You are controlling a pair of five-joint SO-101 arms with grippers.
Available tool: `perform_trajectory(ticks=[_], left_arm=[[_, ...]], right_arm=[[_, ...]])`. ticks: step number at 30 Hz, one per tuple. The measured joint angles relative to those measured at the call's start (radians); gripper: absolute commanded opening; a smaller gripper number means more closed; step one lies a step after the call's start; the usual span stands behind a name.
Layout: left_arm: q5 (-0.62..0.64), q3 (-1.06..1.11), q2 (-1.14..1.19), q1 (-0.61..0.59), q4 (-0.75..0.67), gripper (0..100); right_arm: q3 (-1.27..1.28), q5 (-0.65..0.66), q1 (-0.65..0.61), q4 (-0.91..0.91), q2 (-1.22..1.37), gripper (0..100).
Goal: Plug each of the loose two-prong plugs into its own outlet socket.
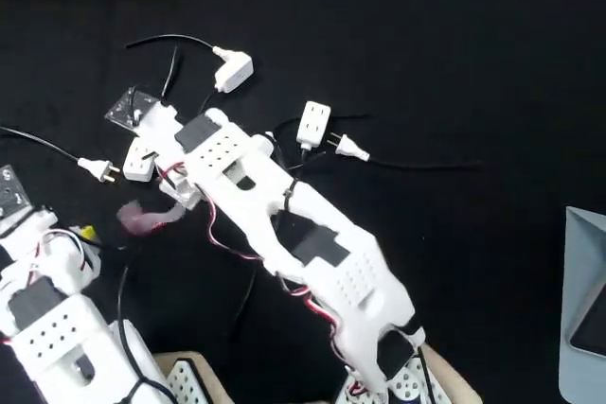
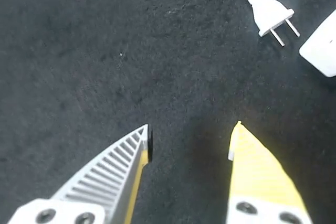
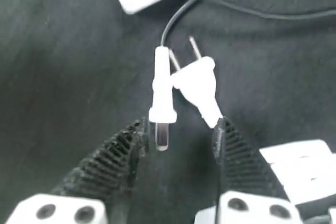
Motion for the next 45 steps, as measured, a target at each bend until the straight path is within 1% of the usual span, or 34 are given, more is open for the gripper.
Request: perform_trajectory(ticks=[9, 13, 20, 25, 28, 33, 40, 45], left_arm=[[0.005, 0.089, -0.16, 0.0, -0.006, 25], [0.005, 0.117, -0.226, 0.0, -0.006, 25], [0.005, 0.138, -0.284, 0.0, -0.006, 25], [0.005, 0.14, -0.284, 0.0, -0.006, 25], [0.005, 0.14, -0.284, 0.0, -0.006, 25], [0.005, 0.14, -0.284, 0.0, -0.006, 25], [0.005, 0.14, -0.284, 0.0, -0.006, 25], [0.005, 0.14, -0.296, 0.0, -0.006, 25]], right_arm=[[-0.143, 0.002, -0.038, 0.098, 0.075, 19.1], [-0.198, 0.002, -0.054, 0.109, 0.146, 19.1], [-0.336, 0.0, -0.054, 0.176, 0.239, 18.8], [-0.422, 0.0, -0.049, 0.199, 0.302, 7.0], [-0.451, 0.0, -0.04, 0.201, 0.325, 1.6], [-0.489, 0.0, -0.028, 0.252, 0.325, 1.2], [-0.647, 0.002, -0.025, 0.465, 0.325, 1.2], [-0.683, -0.048, 0.017, 0.477, 0.325, 1.2]])
